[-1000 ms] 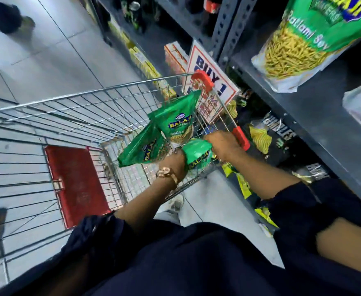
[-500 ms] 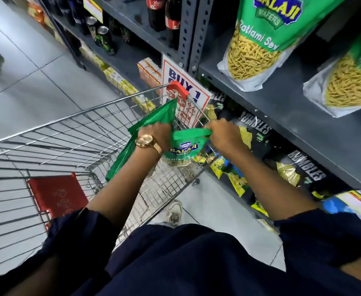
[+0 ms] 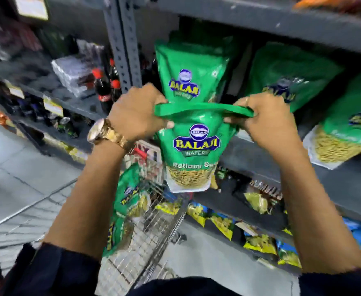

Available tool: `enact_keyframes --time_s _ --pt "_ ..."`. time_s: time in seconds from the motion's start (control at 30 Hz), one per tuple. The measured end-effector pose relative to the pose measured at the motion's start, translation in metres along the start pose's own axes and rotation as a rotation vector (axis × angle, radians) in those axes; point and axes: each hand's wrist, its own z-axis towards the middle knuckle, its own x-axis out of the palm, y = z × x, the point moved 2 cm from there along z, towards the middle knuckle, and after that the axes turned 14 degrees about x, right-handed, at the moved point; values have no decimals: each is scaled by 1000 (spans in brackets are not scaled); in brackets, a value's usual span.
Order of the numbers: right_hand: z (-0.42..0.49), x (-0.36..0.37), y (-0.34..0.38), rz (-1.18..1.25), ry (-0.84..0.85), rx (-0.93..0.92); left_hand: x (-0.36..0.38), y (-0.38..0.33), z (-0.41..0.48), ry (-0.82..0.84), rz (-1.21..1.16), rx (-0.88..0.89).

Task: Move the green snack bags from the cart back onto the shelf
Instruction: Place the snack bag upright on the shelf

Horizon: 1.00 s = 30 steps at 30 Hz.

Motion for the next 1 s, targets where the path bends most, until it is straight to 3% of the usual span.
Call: enact_keyframes --time_s 0.2,0.57,0.9,1.0 --pt "16 -54 -48 217 -266 255 10 -52 76 -310 -264 133" --pt "47 -57 -126 293 -399 575 85 -108 159 -305 -634 124" --pt "42 -29 -159 526 -450 556 107 -107 172 -412 -682 142" --pt "30 -25 -152 562 -602 515 106 -110 158 -445 -577 154"
